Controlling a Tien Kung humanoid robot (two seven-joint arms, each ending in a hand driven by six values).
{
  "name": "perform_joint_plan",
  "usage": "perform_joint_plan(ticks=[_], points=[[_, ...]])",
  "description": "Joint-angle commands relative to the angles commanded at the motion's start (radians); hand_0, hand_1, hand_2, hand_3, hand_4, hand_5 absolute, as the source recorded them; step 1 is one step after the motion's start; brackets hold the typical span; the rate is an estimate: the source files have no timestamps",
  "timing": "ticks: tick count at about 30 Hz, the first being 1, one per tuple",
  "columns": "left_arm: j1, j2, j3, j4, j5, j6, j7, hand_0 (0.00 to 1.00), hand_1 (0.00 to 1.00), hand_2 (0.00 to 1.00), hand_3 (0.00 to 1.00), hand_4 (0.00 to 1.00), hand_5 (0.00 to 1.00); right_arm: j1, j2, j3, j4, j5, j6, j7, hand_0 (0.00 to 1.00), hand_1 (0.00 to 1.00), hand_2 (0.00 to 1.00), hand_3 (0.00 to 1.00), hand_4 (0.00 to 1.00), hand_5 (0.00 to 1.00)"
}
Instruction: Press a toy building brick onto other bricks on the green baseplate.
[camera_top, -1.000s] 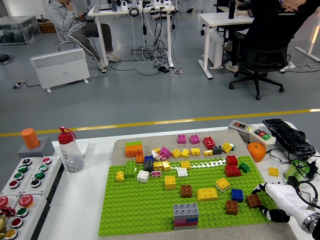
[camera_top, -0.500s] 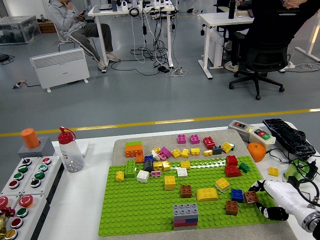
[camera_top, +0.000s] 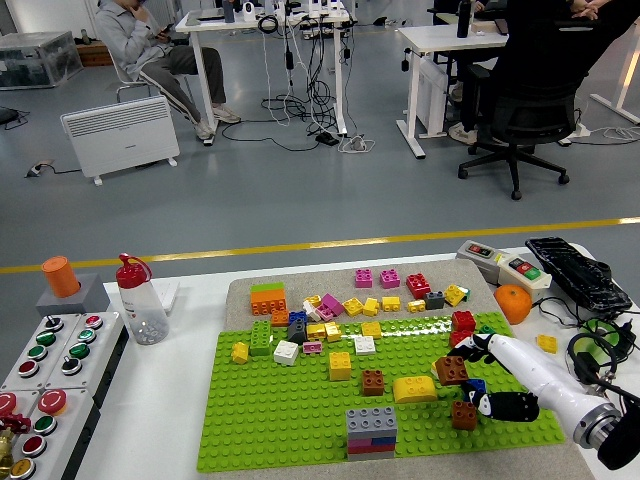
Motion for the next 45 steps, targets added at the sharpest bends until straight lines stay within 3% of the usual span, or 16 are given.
perform_joint_plan(ticks=[4,13,28,45], points=[[-0.001,0.001,0.000,0.000,0.000,0.000,0.000,0.657,0.681,0.702,0.576,0.298,0.998,0.035,0.034,-0.048,0.039,0.032,0.003,-0.029,0.669,0.698,0.668,0.553,0.510,0.092],[-0.004,0.003,-0.001,0.000,-0.001,0.000,0.001,0.657,0.681,0.703,0.576,0.299,0.998,0.105,0.081,-0.155,0.039,0.044,0.022,-0.104,0.678,0.702,0.673,0.560,0.503,0.088],[-0.003,0.003,0.005,0.000,-0.003,0.001,0.005,0.658,0.679,0.703,0.577,0.300,0.998,0.130,0.086,-0.199,0.039,-0.018,0.051,-0.160,0.702,0.739,0.707,0.569,0.485,0.087],[-0.004,0.003,0.003,0.000,-0.004,0.002,0.003,0.659,0.679,0.703,0.576,0.302,0.998,0.126,0.061,-0.193,0.027,-0.009,0.082,-0.172,0.702,0.755,0.722,0.575,0.486,0.096]])
